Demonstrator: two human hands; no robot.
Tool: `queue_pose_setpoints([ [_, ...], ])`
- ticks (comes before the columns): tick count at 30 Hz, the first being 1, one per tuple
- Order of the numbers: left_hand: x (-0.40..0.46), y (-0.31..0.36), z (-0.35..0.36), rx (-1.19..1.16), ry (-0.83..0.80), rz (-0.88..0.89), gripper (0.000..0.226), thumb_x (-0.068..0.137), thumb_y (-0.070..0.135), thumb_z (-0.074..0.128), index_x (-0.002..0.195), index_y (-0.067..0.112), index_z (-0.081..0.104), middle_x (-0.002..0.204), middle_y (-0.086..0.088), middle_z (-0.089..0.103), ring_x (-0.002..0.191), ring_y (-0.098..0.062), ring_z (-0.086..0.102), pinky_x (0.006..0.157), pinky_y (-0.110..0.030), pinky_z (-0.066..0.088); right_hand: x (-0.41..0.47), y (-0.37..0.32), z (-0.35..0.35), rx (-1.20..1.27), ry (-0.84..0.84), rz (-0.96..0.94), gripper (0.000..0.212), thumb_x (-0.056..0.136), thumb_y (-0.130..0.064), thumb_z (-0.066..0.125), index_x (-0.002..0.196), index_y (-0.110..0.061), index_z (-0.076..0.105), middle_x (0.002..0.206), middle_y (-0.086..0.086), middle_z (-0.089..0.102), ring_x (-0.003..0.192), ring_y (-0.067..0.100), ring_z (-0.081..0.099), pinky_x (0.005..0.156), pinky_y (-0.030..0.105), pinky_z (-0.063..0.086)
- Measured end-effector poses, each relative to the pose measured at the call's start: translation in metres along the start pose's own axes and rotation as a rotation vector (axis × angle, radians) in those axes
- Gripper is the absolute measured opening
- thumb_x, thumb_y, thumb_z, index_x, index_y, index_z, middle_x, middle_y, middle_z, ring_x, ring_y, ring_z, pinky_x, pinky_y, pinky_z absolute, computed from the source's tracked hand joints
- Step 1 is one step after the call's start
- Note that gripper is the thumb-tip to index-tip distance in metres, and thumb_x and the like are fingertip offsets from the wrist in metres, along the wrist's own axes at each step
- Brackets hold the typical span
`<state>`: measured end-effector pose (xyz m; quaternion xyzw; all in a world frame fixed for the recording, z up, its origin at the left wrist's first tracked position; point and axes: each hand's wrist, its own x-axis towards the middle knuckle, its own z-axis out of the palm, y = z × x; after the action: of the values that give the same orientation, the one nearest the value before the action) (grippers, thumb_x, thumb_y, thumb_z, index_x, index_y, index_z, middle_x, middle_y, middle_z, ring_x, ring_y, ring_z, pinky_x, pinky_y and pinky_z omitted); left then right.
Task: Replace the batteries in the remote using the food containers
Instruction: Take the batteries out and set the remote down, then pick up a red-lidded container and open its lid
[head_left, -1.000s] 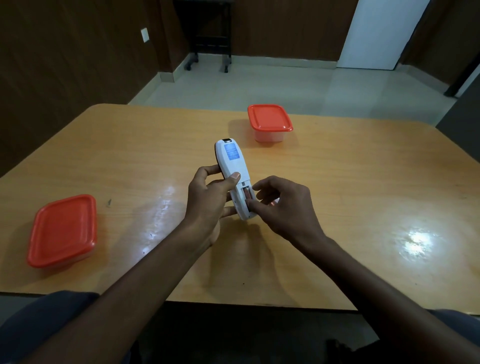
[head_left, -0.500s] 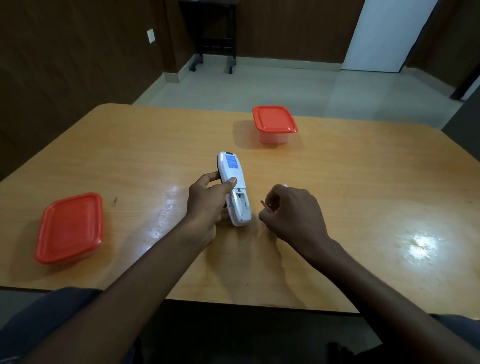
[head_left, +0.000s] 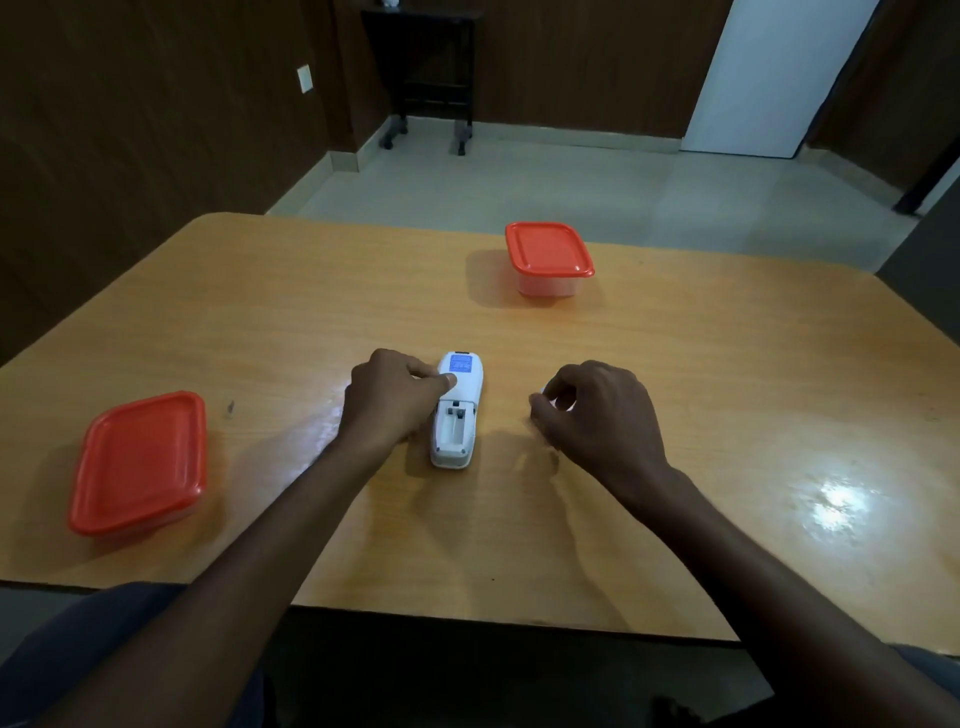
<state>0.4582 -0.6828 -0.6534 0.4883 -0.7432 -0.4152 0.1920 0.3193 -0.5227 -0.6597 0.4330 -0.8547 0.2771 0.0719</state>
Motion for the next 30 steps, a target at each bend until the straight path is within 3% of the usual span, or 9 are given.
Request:
queue_pose_setpoints([
  [2,0.0,0.003,-0.002,0.032,0.031,0.038,0.022,0.083,0.047,0.073,0.091,0.027,0.076,0.088,0.001,0.074,0.075,-0.025,0.072,0.066,-0.034,0.059,0.015,0.005,0.001,0.024,0.022,0.014,0.018,0.084,-0.031,0.071,0.083,-0.015,0.078,0.077,-0.001,0.073,0.071,0.016,0.066,0.065,0.032,0.054],
  [5,0.001,0.008,-0.002,0.007,0.089,0.114,0.024,0.084,0.05,0.069,0.087,0.028,0.075,0.084,0.006,0.073,0.071,-0.021,0.07,0.071,-0.036,0.06,0.052,0.017,0.009,0.026,0.047,0.018,0.019,0.084,-0.027,0.071,0.091,-0.012,0.079,0.084,0.002,0.076,0.075,0.018,0.068,0.069,0.035,0.057],
  [13,0.007,0.011,0.005,-0.106,0.078,0.202,0.02,0.087,0.043,0.069,0.075,0.027,0.073,0.07,0.006,0.07,0.062,-0.023,0.068,0.07,-0.044,0.06,0.159,0.034,0.047,-0.293,0.063,-0.089,0.028,0.084,-0.001,0.056,0.11,-0.001,0.067,0.111,0.019,0.068,0.109,0.04,0.058,0.081,0.043,0.05],
  [17,0.006,0.013,0.011,-0.108,0.048,0.219,0.016,0.087,0.04,0.07,0.076,0.028,0.073,0.069,0.007,0.068,0.064,-0.015,0.067,0.068,-0.042,0.06,0.176,0.036,0.053,-0.369,0.054,-0.14,0.026,0.087,0.006,0.049,0.104,0.005,0.068,0.106,0.023,0.066,0.102,0.043,0.06,0.078,0.047,0.047],
  [21,0.005,0.015,0.013,-0.146,0.03,0.226,0.01,0.087,0.037,0.07,0.083,0.029,0.074,0.072,0.006,0.07,0.065,-0.01,0.067,0.065,-0.039,0.062,0.167,0.038,0.05,-0.409,0.112,-0.197,0.019,0.077,0.014,0.053,0.087,0.008,0.068,0.086,0.026,0.066,0.084,0.044,0.062,0.068,0.046,0.048],
  [23,0.002,0.018,0.011,-0.251,-0.02,0.199,0.007,0.088,0.034,0.071,0.087,0.028,0.073,0.077,0.001,0.074,0.068,-0.016,0.07,0.063,-0.039,0.063,0.151,0.033,0.041,-0.41,0.167,-0.221,0.016,0.069,0.015,0.063,0.079,0.004,0.068,0.077,0.022,0.065,0.074,0.041,0.062,0.059,0.042,0.048],
  [25,-0.003,0.025,0.009,-0.433,-0.109,0.13,0.011,0.089,0.03,0.072,0.095,0.02,0.073,0.087,-0.01,0.076,0.067,-0.019,0.07,0.061,-0.04,0.064,0.127,0.024,0.028,-0.345,0.24,-0.252,0.019,0.071,0.012,0.069,0.085,0.0,0.069,0.082,0.018,0.066,0.077,0.039,0.061,0.06,0.041,0.051],
  [27,-0.009,0.035,0.009,-0.653,-0.221,0.01,0.025,0.091,0.032,0.071,0.107,0.013,0.069,0.102,-0.018,0.075,0.077,-0.025,0.073,0.066,-0.042,0.064,0.095,0.01,0.012,-0.234,0.289,-0.288,0.019,0.08,0.005,0.069,0.097,-0.003,0.07,0.093,0.016,0.068,0.085,0.034,0.061,0.067,0.042,0.053],
  [30,-0.011,0.04,0.012,-0.914,-0.414,-0.178,0.058,0.089,0.053,0.065,0.127,0.011,0.054,0.12,-0.02,0.066,0.102,-0.04,0.07,0.08,-0.054,0.061,0.042,-0.016,-0.01,-0.042,0.322,-0.376,0.022,0.085,-0.002,0.072,0.107,-0.004,0.069,0.1,0.015,0.069,0.089,0.028,0.062,0.072,0.036,0.054],
])
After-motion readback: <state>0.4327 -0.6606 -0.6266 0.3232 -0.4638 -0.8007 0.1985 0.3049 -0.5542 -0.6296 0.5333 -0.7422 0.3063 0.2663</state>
